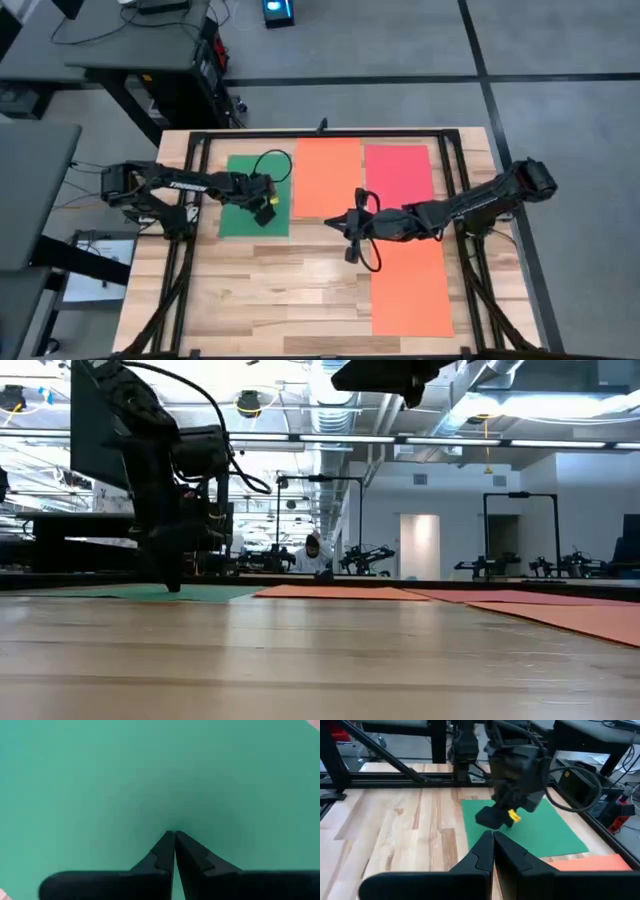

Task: Organize paper
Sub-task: Put the green paper on the top left of the table

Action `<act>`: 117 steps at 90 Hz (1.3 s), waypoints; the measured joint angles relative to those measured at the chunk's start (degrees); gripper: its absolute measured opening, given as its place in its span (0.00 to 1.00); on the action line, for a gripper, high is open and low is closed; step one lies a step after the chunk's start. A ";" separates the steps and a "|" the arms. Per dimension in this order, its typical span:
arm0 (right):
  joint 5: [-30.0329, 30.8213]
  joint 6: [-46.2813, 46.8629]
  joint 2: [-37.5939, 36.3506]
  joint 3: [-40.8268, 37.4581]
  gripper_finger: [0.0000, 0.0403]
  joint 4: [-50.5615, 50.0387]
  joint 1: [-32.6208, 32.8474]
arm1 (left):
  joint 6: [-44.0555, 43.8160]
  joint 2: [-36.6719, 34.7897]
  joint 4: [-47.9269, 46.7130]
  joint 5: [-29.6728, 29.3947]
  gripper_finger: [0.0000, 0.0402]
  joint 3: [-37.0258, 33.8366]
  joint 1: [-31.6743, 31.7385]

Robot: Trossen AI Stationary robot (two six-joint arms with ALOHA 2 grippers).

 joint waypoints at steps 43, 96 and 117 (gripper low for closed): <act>0.00 1.06 0.00 0.00 0.00 -0.11 1.39 | 6.25 0.02 0.33 1.25 0.00 -0.07 6.88; 0.00 1.96 0.07 0.01 0.00 -0.81 1.28 | 6.21 0.07 2.05 1.63 0.00 -0.09 6.86; 0.00 1.93 0.07 0.02 0.00 -0.70 1.28 | 6.16 0.05 2.04 1.65 0.00 -0.09 6.84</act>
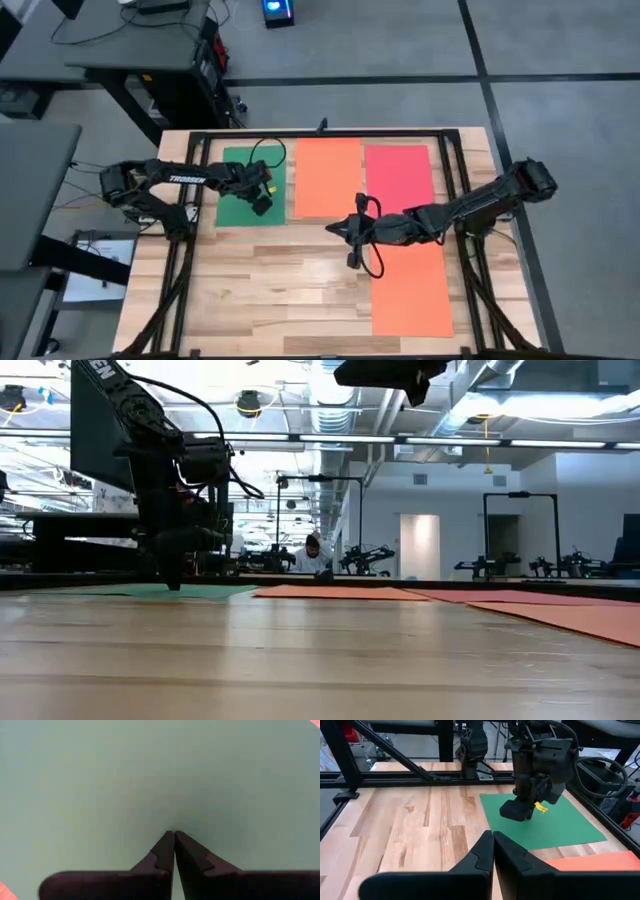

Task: Organize paper
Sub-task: Put the green paper on the top left of the table

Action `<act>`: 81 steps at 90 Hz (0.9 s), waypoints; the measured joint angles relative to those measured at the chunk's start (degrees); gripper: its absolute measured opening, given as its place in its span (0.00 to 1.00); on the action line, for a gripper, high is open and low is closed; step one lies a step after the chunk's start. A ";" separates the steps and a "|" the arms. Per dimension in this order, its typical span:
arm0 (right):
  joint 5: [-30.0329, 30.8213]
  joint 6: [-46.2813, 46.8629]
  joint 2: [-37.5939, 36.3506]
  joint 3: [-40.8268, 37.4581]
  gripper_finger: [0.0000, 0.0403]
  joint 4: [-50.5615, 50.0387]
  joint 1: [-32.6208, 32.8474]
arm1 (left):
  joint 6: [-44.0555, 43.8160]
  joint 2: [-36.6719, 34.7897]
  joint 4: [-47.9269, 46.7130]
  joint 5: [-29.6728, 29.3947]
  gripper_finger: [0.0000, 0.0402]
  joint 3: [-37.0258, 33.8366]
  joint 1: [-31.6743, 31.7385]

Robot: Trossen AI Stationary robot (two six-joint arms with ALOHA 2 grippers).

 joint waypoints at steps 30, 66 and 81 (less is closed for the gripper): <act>0.01 0.01 0.00 0.00 0.00 0.08 0.00 | 0.33 -6.43 -2.34 -0.29 0.00 -0.17 0.00; 0.02 0.01 0.00 0.00 0.00 0.11 0.00 | -2.34 -12.94 -5.80 2.31 0.00 -0.04 -3.22; 0.02 0.04 0.00 0.02 0.00 0.10 0.00 | -2.27 -9.18 -7.03 1.92 0.00 -0.04 -3.48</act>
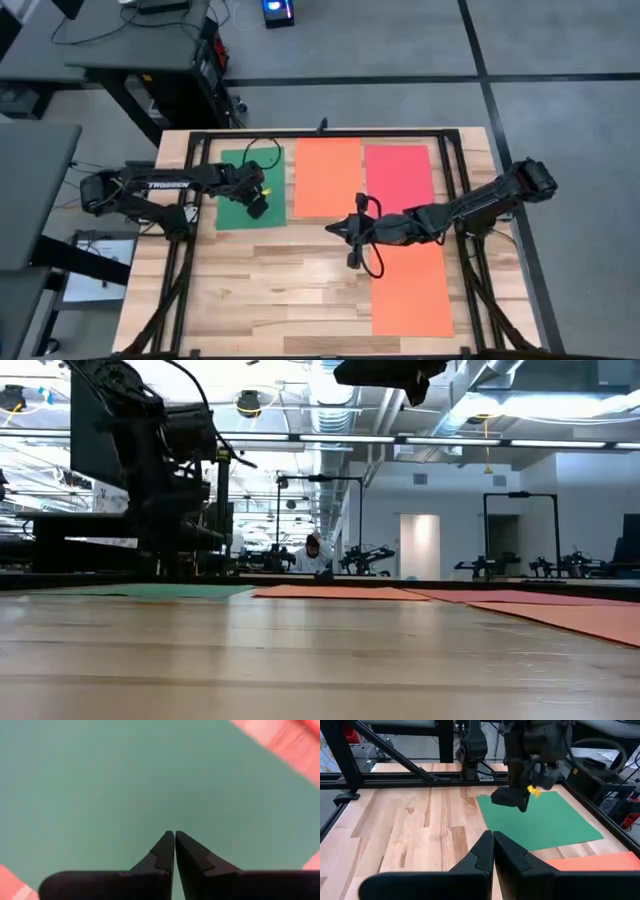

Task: Organize paper
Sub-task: Put the green paper on the top left of the table

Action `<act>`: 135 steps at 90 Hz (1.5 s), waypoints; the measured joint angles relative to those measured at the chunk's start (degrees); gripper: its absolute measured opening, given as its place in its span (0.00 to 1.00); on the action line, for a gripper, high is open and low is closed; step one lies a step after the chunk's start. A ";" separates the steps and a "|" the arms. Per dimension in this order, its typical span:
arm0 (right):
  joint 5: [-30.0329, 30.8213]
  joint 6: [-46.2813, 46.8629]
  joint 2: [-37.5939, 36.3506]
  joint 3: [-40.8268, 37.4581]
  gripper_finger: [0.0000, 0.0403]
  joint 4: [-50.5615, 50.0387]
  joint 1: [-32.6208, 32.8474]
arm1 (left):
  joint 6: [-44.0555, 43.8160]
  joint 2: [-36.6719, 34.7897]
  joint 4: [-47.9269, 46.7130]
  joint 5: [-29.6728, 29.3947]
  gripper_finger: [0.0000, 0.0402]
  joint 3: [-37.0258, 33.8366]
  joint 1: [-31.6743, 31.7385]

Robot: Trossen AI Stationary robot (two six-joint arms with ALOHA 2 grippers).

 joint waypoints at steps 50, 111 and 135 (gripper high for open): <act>0.00 0.01 0.00 0.00 0.00 -0.65 0.00 | 5.79 8.03 0.86 -0.04 0.00 0.17 2.68; 0.00 0.01 0.00 0.00 0.00 -0.69 -0.02 | 4.63 7.76 1.10 0.00 0.00 0.11 2.89; 0.00 0.01 0.00 0.00 0.00 -0.80 -0.02 | 3.84 7.92 -0.51 0.23 0.00 3.32 2.51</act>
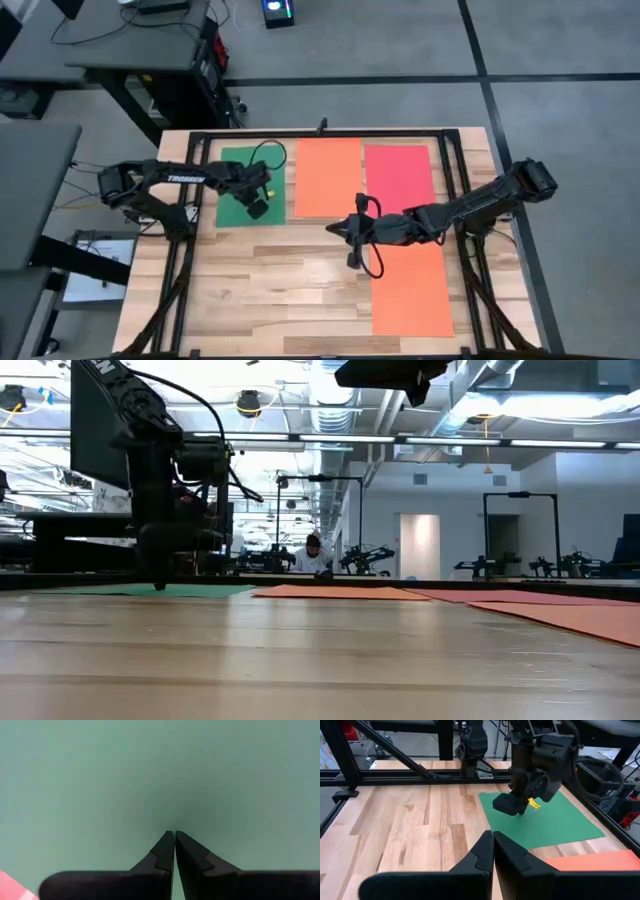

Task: Organize paper
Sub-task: Put the green paper on the top left of the table, then put the orange paper on the bottom left of the table

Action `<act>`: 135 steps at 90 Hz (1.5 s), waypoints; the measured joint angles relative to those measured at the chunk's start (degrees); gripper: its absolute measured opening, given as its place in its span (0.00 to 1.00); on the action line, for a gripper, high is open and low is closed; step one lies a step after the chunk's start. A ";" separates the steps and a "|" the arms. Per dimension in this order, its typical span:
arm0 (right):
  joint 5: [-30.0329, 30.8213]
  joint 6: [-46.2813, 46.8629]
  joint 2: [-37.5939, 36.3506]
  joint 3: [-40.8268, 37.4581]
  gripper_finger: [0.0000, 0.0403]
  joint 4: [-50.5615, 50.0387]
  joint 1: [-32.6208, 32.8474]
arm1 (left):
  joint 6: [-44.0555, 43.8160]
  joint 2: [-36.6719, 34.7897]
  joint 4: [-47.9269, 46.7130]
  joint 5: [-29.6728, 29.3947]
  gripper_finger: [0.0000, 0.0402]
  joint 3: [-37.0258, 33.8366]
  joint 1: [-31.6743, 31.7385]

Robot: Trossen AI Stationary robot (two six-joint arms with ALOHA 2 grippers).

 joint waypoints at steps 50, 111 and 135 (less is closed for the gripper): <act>-0.03 4.15 0.00 0.00 0.00 -8.26 -1.84 | 1.69 -5.68 4.11 0.77 0.00 5.33 -8.78; -0.32 11.45 15.16 -1.95 0.00 -16.81 -13.62 | 12.69 -5.26 33.06 -1.76 0.07 -1.97 -20.62; -0.91 7.79 15.76 -1.84 0.07 -18.81 -15.85 | 19.34 2.70 34.85 -1.40 0.31 0.35 -17.69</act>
